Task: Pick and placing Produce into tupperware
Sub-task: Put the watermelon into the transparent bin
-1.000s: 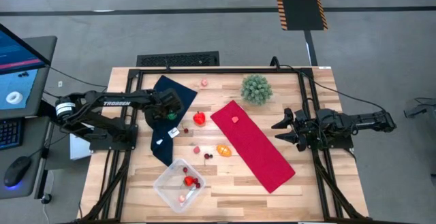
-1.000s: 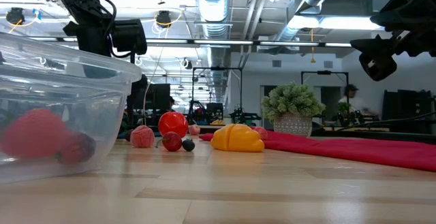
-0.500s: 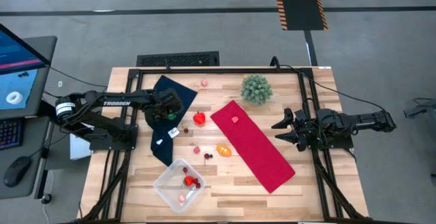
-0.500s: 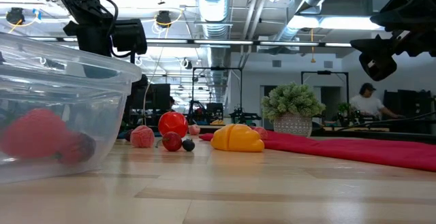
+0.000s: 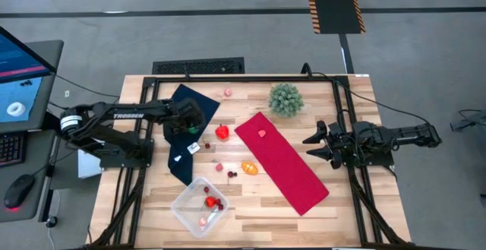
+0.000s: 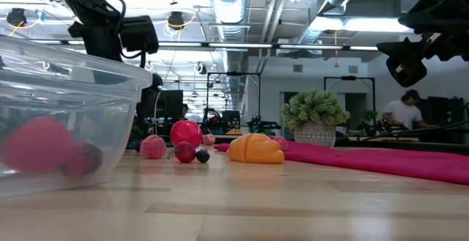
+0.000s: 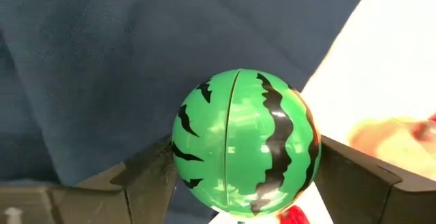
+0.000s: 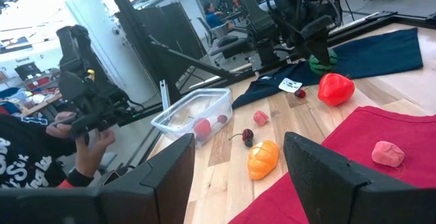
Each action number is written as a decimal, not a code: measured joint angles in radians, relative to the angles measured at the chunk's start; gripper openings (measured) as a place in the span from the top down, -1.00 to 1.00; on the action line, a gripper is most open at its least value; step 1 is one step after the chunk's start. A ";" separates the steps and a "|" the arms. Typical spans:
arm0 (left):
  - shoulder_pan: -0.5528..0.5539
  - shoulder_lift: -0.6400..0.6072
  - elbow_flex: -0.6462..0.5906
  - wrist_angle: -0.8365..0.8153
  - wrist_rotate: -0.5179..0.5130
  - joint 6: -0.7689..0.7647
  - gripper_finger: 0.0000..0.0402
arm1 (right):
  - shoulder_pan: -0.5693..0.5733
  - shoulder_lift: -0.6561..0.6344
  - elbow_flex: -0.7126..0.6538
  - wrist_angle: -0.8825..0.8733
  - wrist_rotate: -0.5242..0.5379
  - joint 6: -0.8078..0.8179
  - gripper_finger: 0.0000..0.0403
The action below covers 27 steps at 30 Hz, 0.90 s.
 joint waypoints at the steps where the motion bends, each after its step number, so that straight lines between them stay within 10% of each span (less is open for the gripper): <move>1: -0.004 -0.012 0.000 0.003 0.001 0.010 -0.45 | 0.000 0.000 0.000 0.000 0.000 0.000 -0.24; 27: -0.403 -0.466 0.000 0.017 -0.308 0.253 -0.45 | 0.000 0.000 0.000 0.000 0.000 0.000 -0.24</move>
